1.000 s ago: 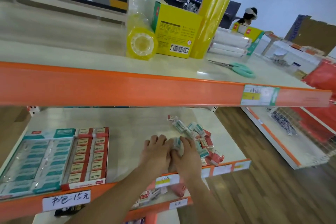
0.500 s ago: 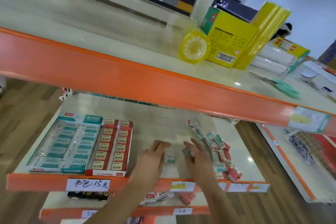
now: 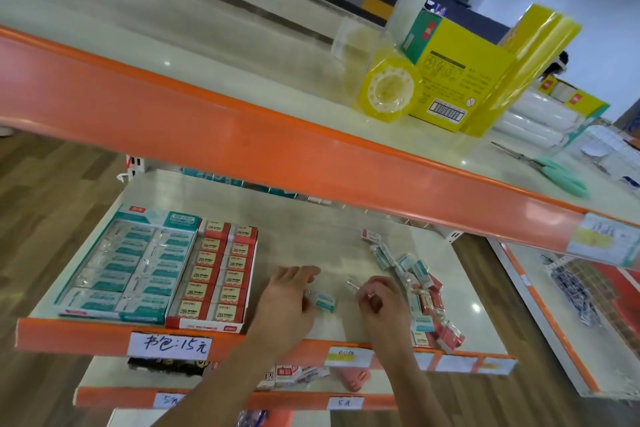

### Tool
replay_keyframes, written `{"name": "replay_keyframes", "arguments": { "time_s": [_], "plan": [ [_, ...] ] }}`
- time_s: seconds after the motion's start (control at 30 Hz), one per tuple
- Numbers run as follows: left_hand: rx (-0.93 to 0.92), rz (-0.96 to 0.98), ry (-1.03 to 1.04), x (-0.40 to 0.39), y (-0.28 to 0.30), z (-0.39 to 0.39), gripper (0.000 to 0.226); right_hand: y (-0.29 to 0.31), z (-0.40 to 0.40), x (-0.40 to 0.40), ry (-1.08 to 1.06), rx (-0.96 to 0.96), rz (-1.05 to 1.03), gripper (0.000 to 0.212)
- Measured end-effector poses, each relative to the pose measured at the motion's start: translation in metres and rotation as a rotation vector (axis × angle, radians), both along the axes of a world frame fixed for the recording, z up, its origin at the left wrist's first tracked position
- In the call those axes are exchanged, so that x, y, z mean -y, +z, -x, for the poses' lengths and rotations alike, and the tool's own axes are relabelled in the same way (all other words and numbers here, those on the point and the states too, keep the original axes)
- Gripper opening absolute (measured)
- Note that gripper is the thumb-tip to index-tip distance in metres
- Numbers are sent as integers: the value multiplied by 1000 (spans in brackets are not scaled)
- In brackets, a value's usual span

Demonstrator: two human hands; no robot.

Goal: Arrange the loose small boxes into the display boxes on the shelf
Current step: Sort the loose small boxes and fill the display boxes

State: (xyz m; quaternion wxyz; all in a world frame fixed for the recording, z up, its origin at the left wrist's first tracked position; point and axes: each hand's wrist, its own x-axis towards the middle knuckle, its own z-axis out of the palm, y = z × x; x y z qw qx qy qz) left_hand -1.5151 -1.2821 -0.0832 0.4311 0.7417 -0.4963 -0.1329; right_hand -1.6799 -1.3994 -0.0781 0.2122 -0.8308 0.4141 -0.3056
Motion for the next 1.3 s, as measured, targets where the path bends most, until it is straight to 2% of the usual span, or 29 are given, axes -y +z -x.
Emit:
{"name": "replay_keyframes", "arguments": {
  "time_s": [0.2, 0.4, 0.67, 0.77, 0.87, 1.0, 1.3],
  "plan": [
    [91, -53, -48, 1, -4, 0, 49, -1, 0, -1, -17, 7, -77, 37],
    [95, -22, -7, 0, -3, 2, 42, -1, -1, -2, -20, 98, -127, 22],
    [82, 0, 58, 0, 0, 2, 35, -3, -1, -3, -32, 82, -143, 23],
    [86, -15, 95, 0, 1, 2, 38, -2, 2, -3, -22, 99, -118, 32],
    [99, -22, 109, -1, 2, 2, 40, -1, 3, -3, -7, 78, -142, 44],
    [92, -33, 98, -3, 3, 3, 40, -1, 0, -3, 6, 7, -109, 35],
    [67, -53, 94, -3, 2, 2, 35, 0, -4, 2, 13, -108, -109, 33]
  ]
}}
